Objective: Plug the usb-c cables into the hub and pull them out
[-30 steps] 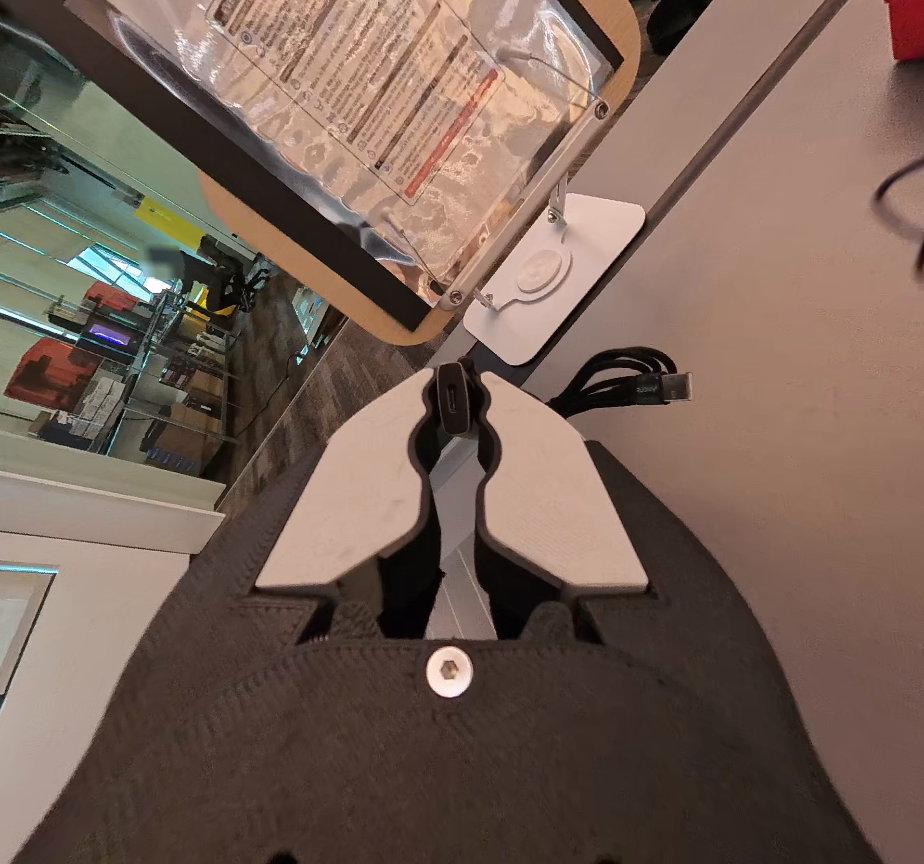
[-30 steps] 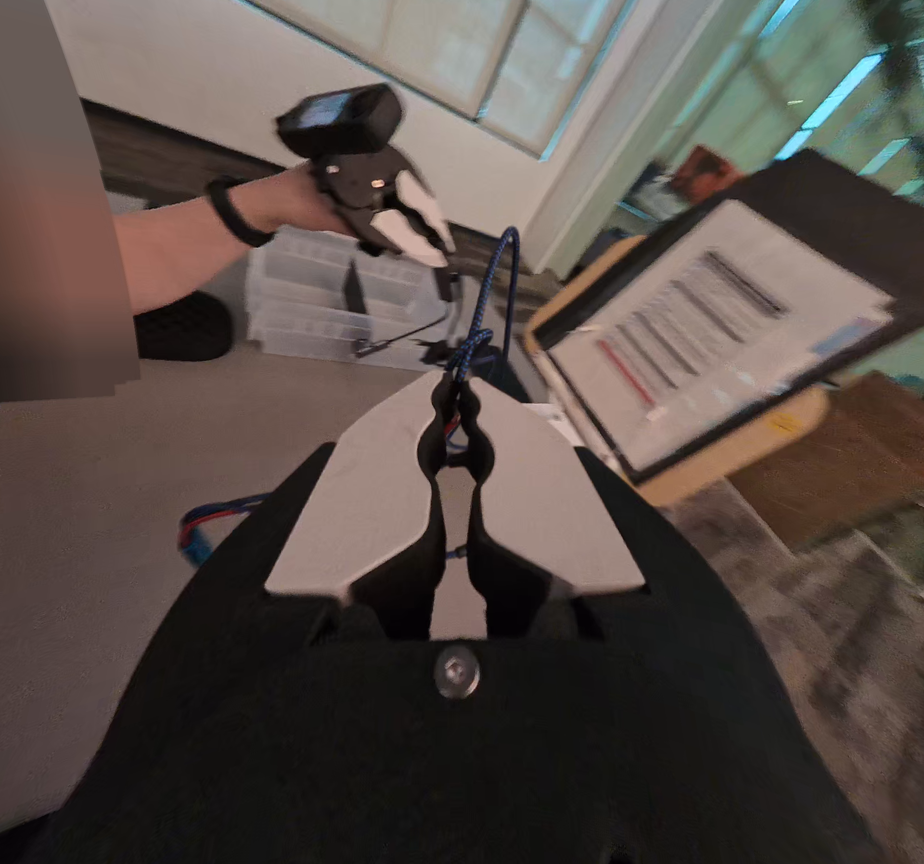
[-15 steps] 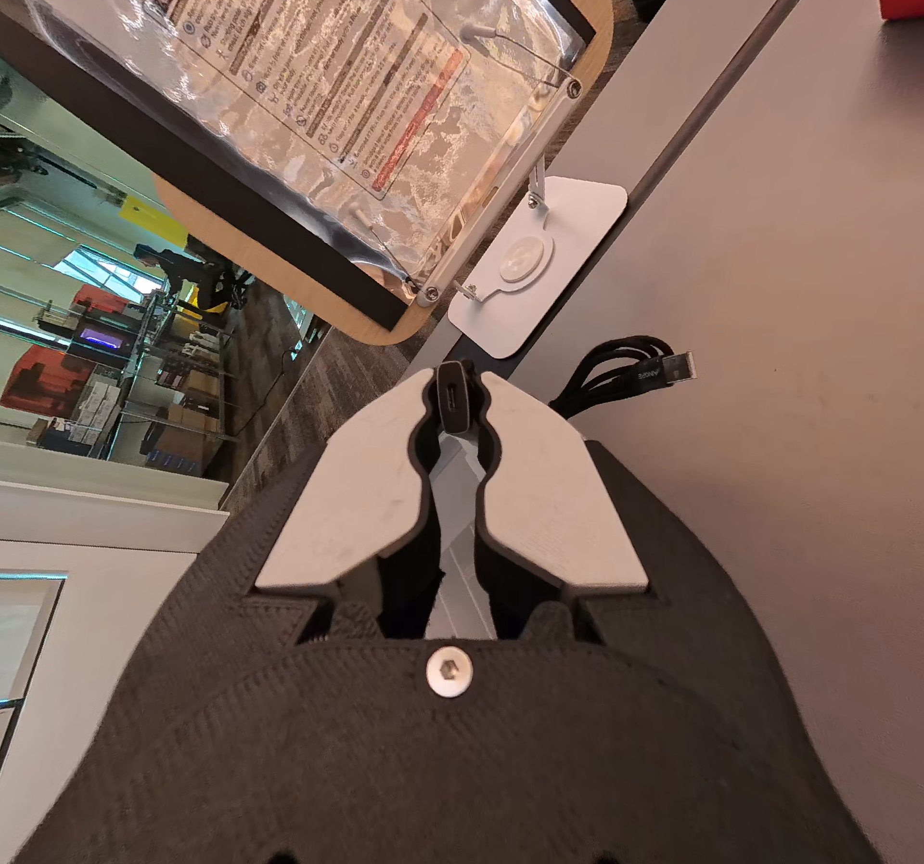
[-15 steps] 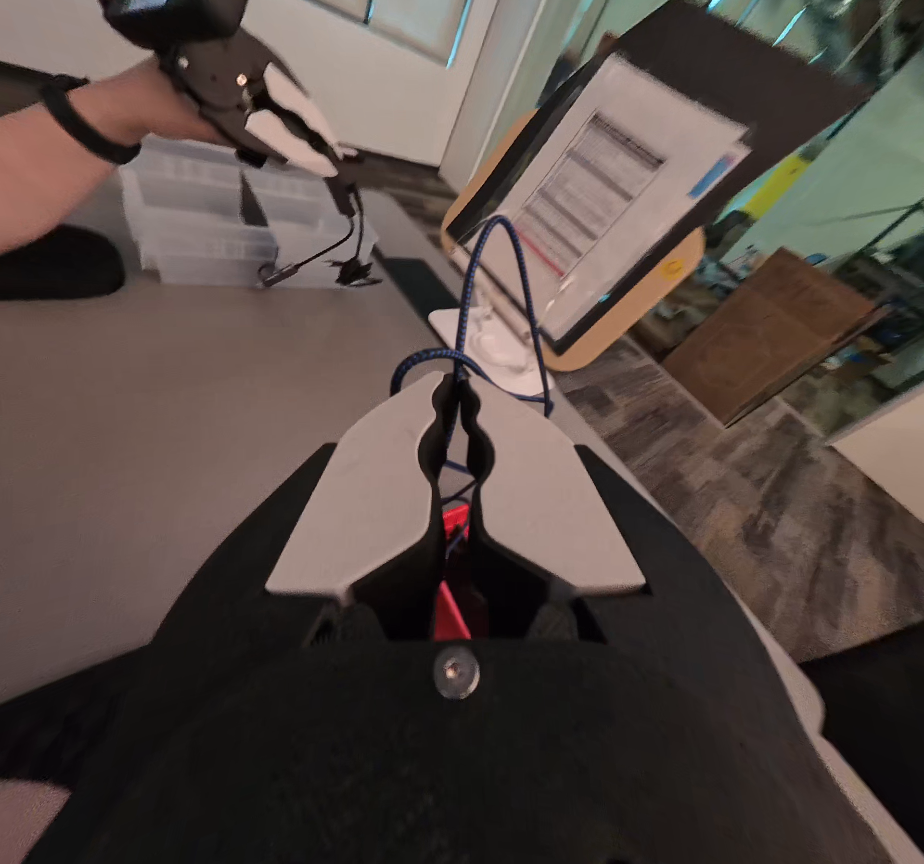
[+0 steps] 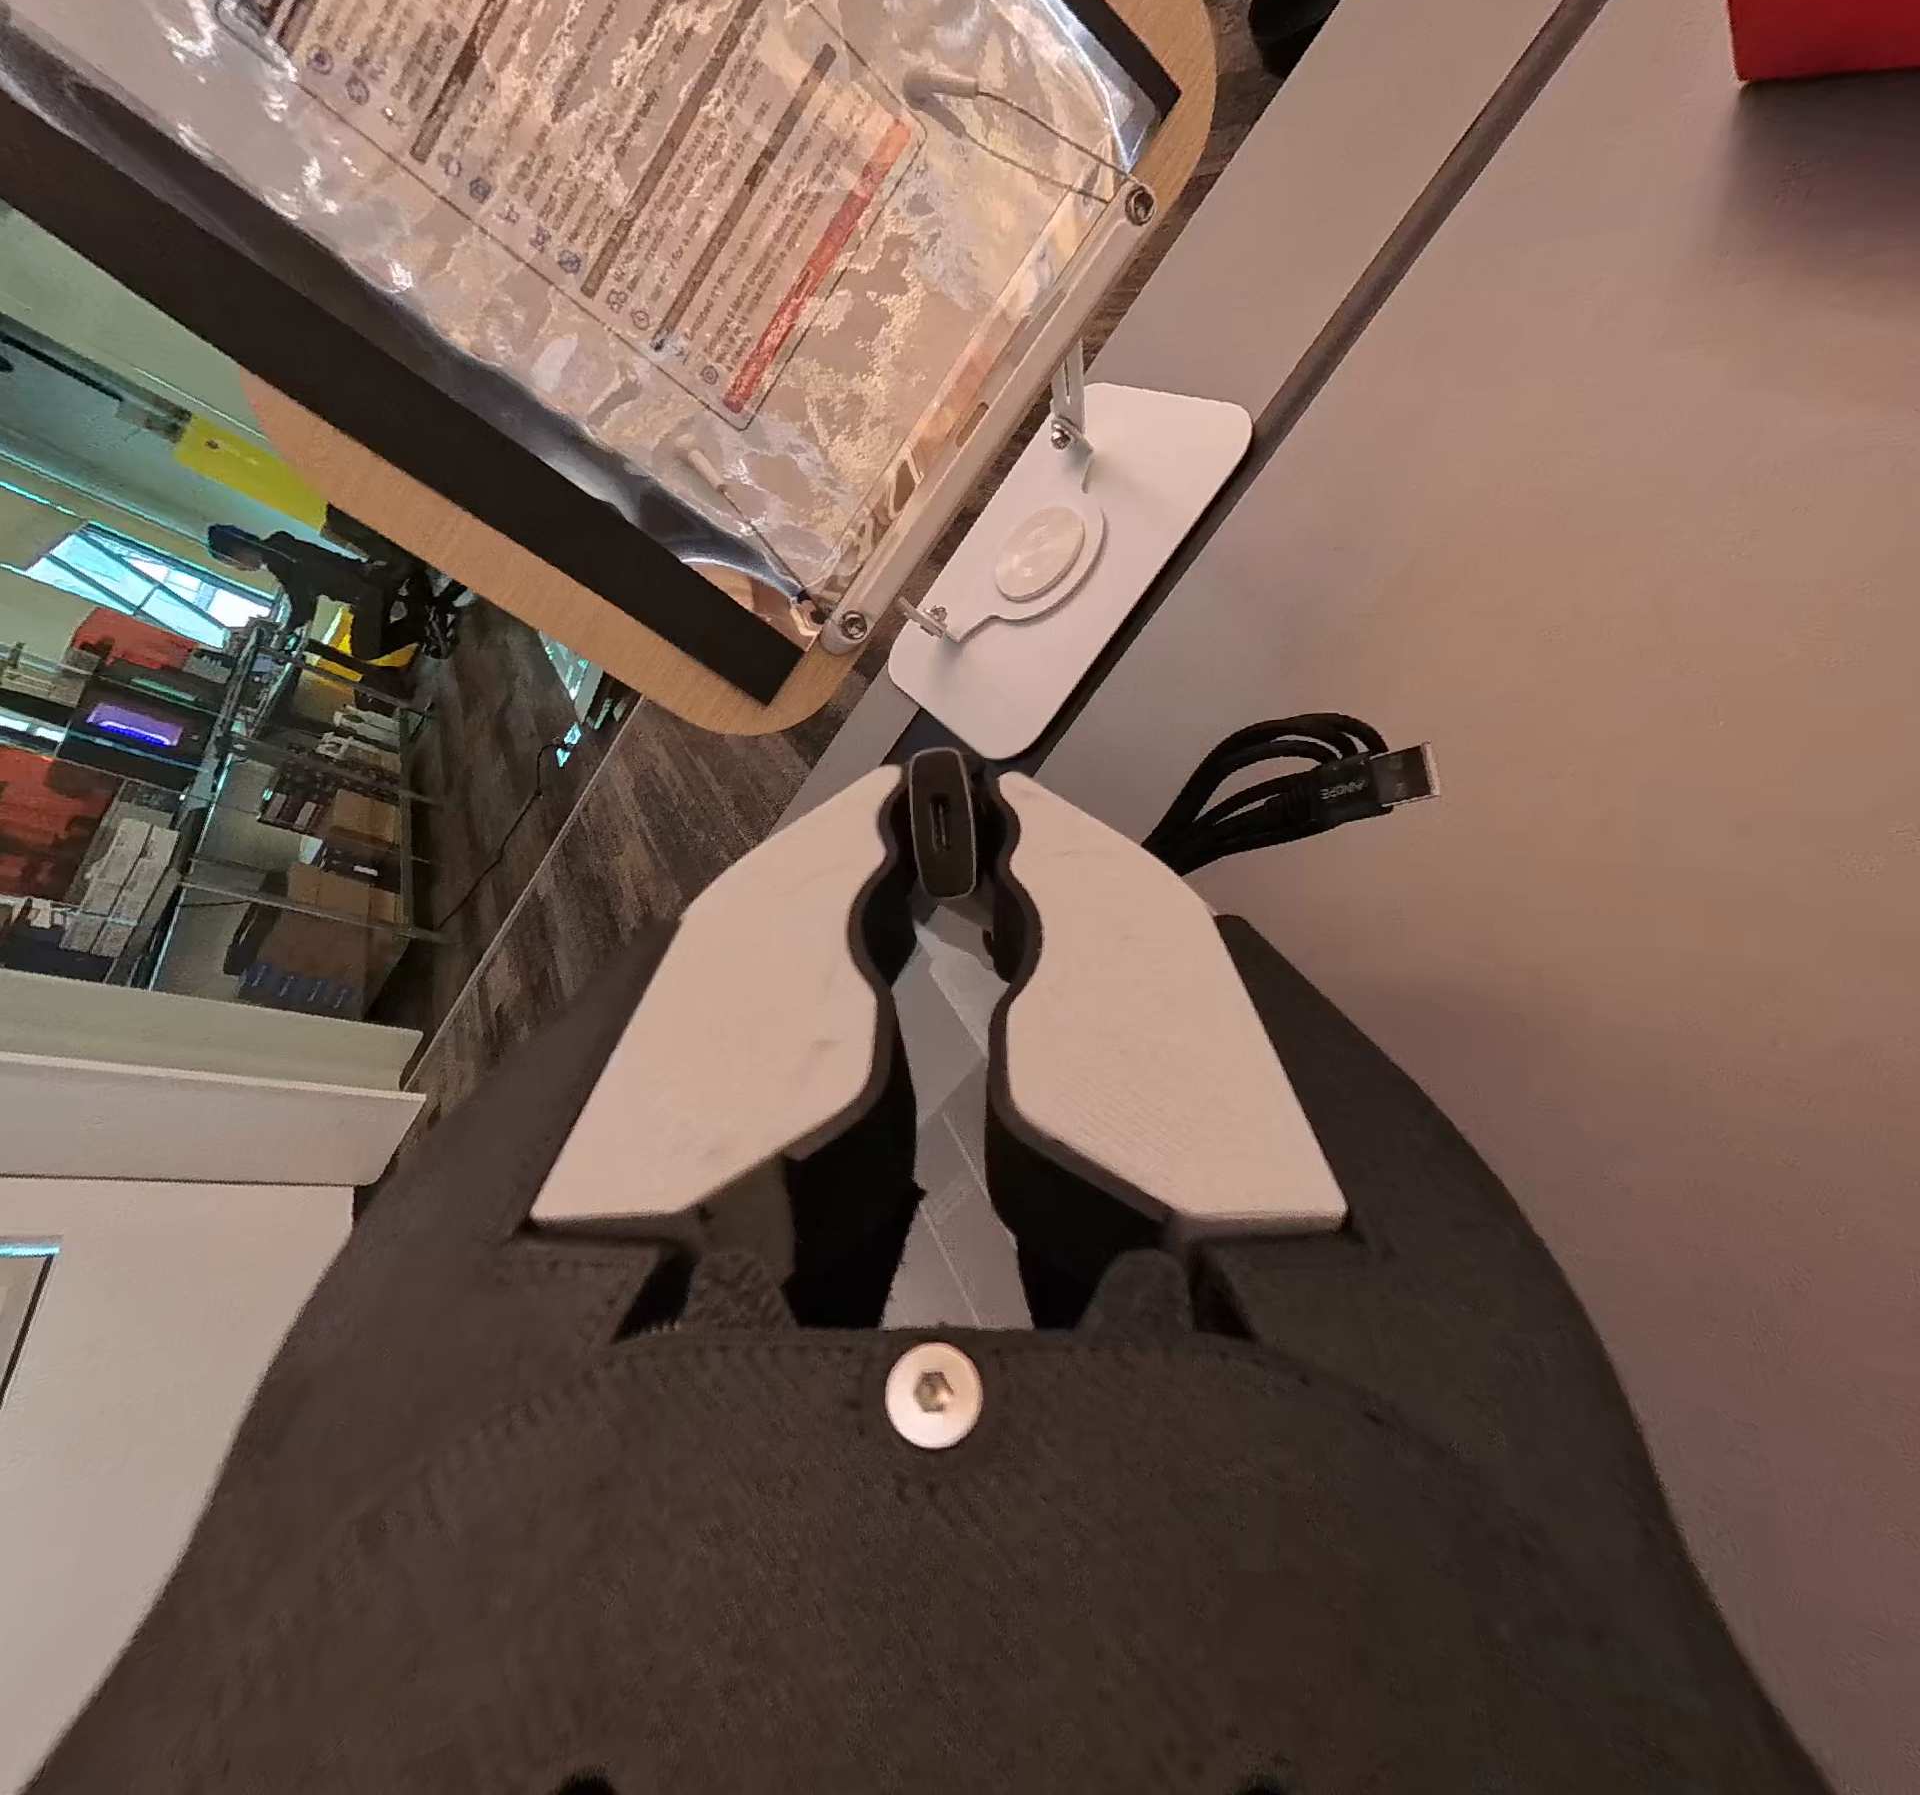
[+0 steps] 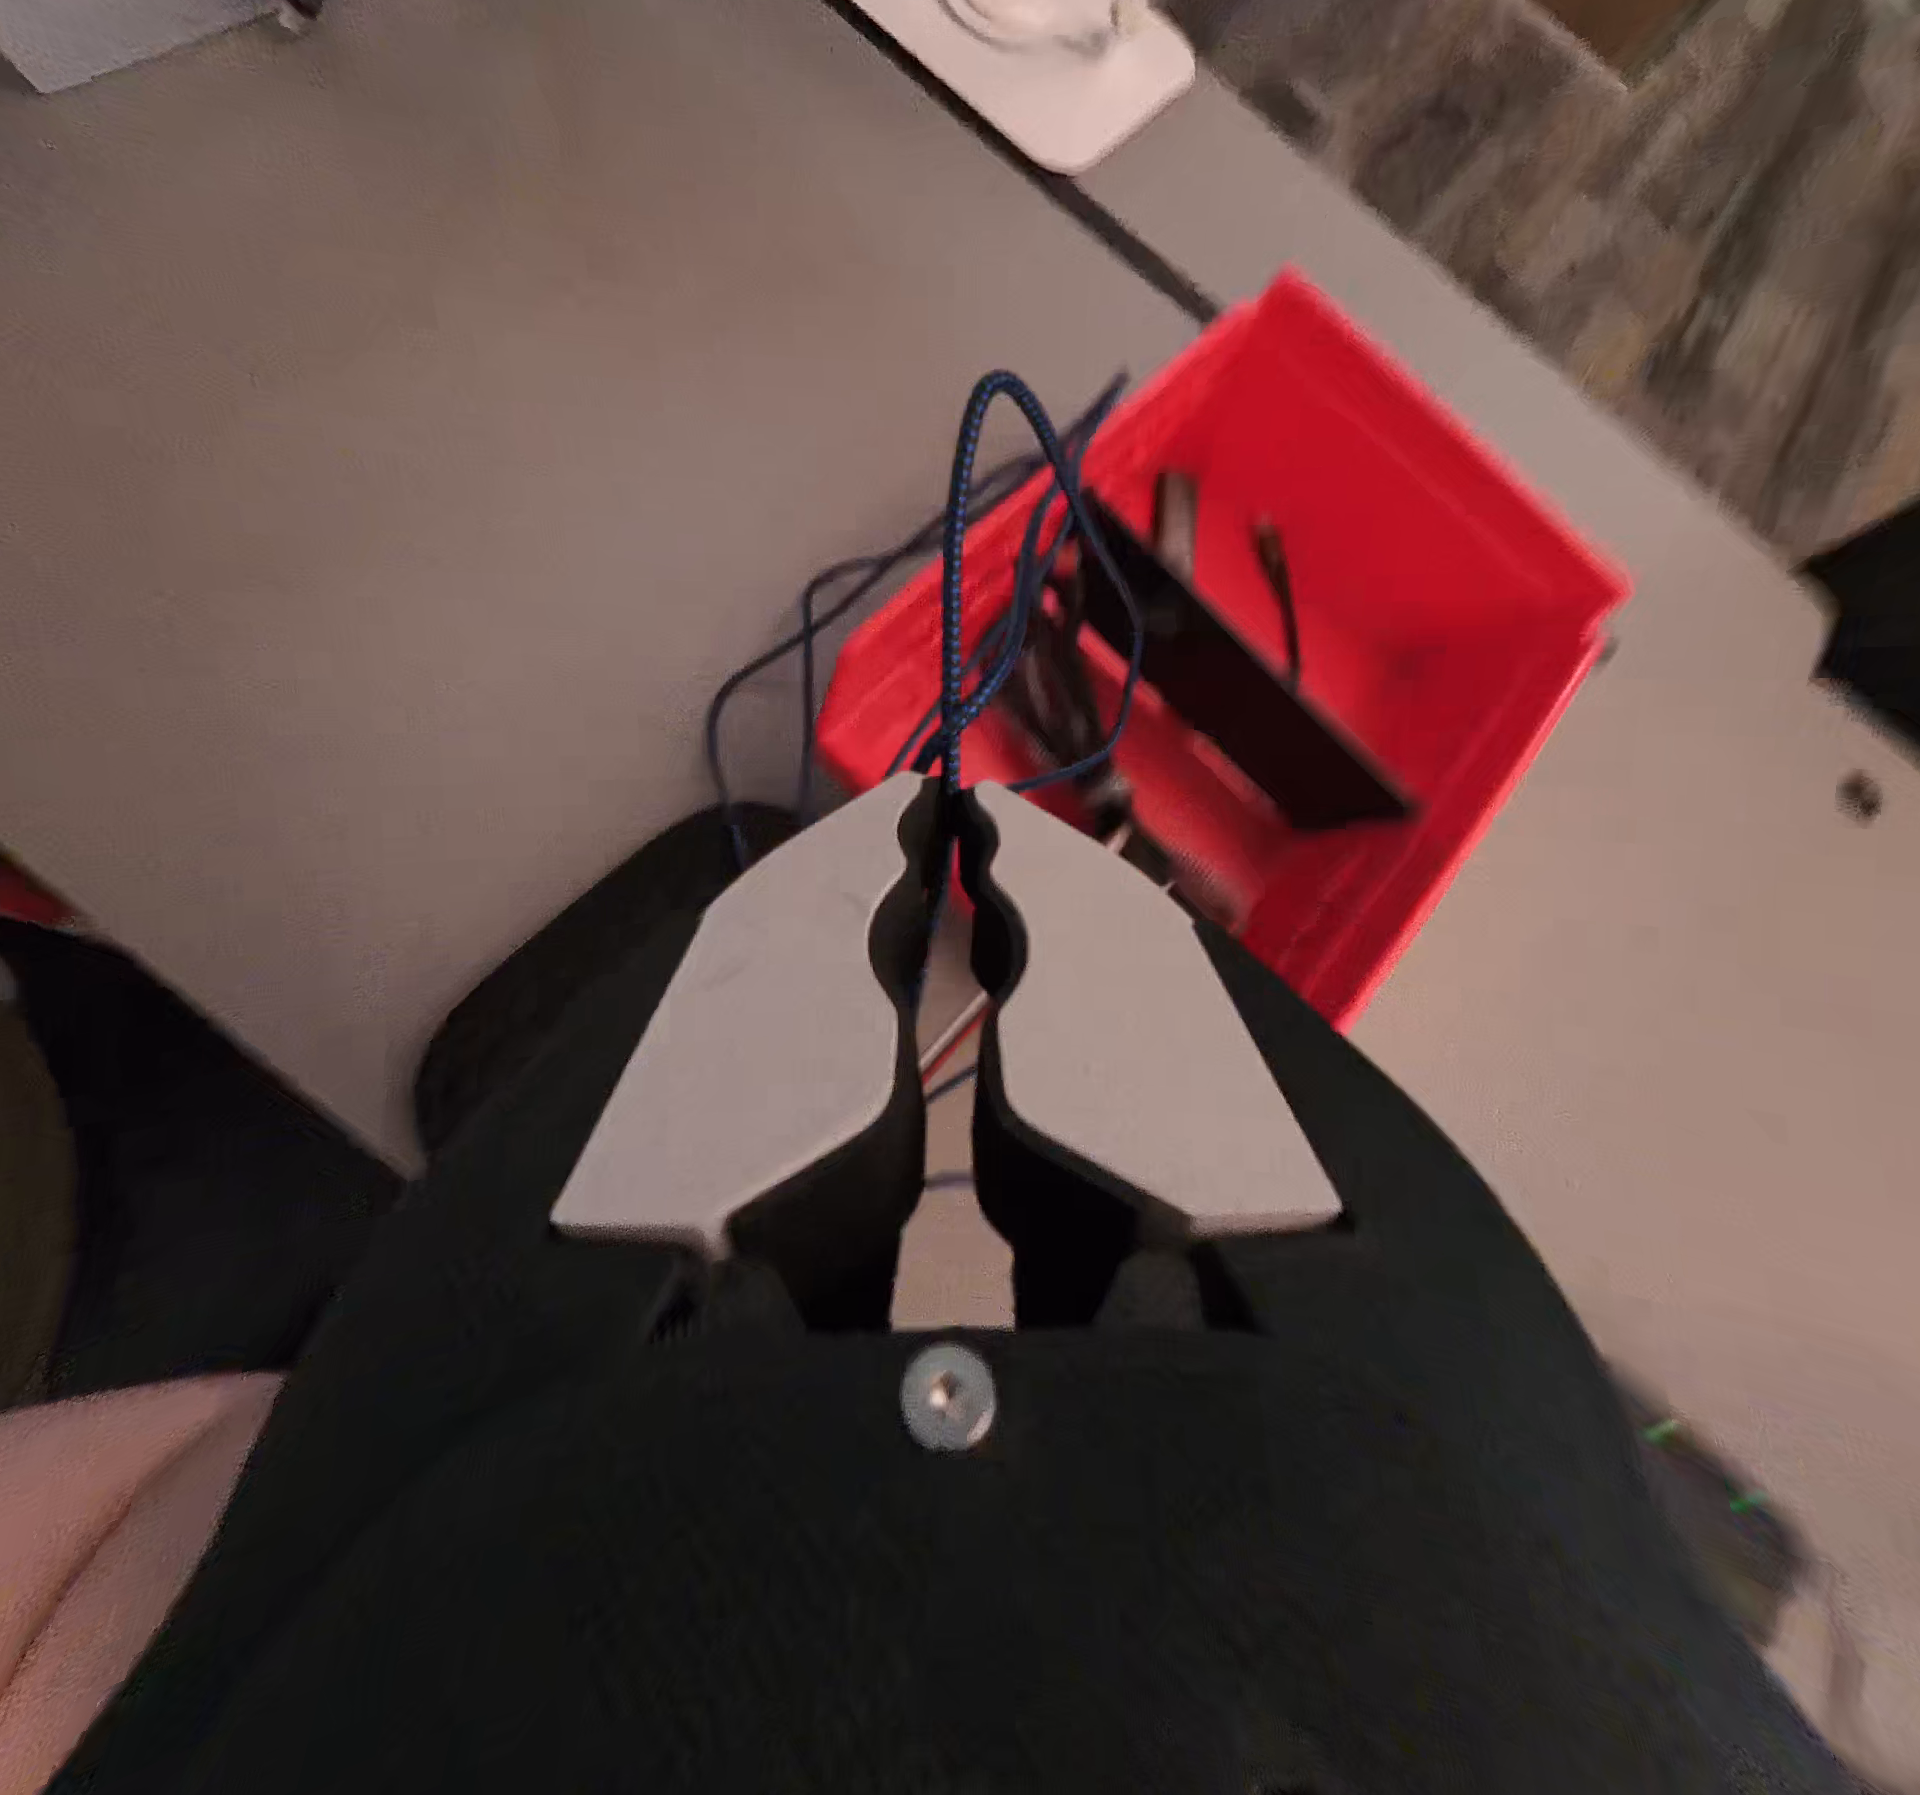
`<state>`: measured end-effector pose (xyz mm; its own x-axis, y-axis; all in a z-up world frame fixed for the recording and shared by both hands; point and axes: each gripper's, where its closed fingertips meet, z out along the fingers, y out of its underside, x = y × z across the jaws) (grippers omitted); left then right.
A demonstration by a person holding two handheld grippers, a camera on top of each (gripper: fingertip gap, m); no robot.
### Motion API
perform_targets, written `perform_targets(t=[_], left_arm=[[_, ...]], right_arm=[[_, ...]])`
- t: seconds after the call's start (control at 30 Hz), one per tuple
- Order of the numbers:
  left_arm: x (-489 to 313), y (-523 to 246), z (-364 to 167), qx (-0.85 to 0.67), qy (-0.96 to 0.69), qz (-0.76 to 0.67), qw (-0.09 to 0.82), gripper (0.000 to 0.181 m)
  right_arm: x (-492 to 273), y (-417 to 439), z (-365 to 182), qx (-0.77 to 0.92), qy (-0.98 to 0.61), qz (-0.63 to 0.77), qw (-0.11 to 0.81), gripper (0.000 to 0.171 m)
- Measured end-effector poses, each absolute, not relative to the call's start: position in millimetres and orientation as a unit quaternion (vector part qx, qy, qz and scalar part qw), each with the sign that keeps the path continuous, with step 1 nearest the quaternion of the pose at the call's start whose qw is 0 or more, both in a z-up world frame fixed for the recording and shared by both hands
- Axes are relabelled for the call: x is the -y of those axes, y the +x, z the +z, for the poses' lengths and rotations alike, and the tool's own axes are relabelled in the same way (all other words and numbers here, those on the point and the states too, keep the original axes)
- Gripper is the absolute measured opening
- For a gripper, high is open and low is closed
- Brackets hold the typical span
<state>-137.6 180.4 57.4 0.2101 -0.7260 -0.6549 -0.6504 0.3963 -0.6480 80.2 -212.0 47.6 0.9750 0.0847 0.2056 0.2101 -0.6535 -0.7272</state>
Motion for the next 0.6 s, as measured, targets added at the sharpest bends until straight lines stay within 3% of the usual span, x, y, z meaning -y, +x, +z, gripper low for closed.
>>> perform_targets(t=[0.03,0.2,0.3,0.47,0.6], left_arm=[[-178,-136,57,-0.63,-0.547,-0.038,0.55,0.01],[-163,-129,59,-0.641,-0.534,-0.059,0.548,0.01],[-154,-127,59,-0.648,-0.527,-0.072,0.545,0.01],[-145,-124,58,-0.657,-0.522,-0.085,0.536,0.01],[-140,-121,53,-0.667,-0.518,-0.085,0.529,0.01]], right_arm=[[231,79,34,0.05,-0.911,-0.059,0.405,0.004],[285,106,-46,-0.113,-0.902,-0.031,0.416,0.007],[286,107,-74,-0.176,-0.867,0.009,0.467,0.079],[266,83,-67,-0.158,-0.836,0.012,0.525,0.14],[248,76,-115,-0.127,-0.914,-0.043,0.383,0.142]])
